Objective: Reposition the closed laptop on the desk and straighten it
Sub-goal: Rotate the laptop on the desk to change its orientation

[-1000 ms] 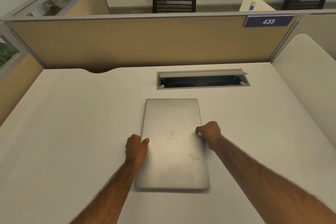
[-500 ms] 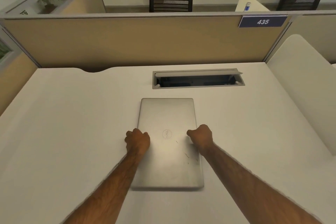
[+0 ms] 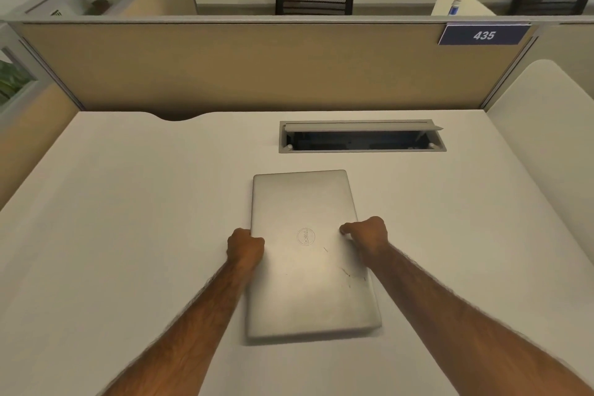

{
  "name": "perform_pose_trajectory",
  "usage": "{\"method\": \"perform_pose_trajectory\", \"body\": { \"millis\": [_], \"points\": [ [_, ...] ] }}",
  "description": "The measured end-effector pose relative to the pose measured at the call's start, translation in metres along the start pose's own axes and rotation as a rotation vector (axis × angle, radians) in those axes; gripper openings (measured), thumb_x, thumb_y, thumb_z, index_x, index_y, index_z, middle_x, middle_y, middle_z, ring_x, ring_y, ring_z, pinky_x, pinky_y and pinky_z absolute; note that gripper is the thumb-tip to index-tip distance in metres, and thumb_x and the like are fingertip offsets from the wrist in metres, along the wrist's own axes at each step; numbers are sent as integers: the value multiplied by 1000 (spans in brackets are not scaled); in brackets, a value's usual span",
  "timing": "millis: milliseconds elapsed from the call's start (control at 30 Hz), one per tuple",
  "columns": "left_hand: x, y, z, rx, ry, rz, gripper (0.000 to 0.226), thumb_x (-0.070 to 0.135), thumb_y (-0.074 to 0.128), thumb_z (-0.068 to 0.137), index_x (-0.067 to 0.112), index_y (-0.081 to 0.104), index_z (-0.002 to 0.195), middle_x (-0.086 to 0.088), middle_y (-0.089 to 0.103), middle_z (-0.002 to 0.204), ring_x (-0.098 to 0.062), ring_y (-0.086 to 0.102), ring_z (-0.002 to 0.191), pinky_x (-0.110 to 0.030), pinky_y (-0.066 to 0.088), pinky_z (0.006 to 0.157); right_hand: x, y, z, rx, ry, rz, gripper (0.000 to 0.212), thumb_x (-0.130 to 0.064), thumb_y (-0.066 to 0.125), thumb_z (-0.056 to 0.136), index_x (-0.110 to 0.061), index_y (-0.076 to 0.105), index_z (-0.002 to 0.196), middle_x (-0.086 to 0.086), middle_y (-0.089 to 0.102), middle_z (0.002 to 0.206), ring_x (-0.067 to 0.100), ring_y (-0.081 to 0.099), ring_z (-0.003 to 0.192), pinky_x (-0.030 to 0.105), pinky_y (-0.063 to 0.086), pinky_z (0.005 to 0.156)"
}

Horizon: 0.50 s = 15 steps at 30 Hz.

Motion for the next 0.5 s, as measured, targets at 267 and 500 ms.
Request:
{"method": "perform_pose_trajectory", "body": {
  "millis": [267, 500],
  "points": [
    [-12, -1, -35, -72, -37, -180, 7, 4, 62, 84, 4, 57, 79, -11, 51, 73, -21, 47, 65, -23, 33, 52, -33, -3, 10, -41, -40, 26, 47, -15, 88, 60, 4, 62, 94, 15, 63, 88, 33, 64, 78, 29, 47, 57],
    [-23, 8, -57, -52, -109, -372, 13, 6, 66, 85, -5, 62, 90, -15, 63, 78, -25, 55, 65, -37, 53, 59, -82, -1, 6, -144, -135, -74, 39, -14, 88, 71, 0, 57, 90, 8, 56, 79, 19, 53, 67, 31, 44, 61]
  ]
}}
Point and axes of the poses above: each hand's wrist, its own z-axis towards the middle knuckle, its own y-axis out of the palm, x = y × z, the point moved 3 cm from there along z, towards the middle knuckle
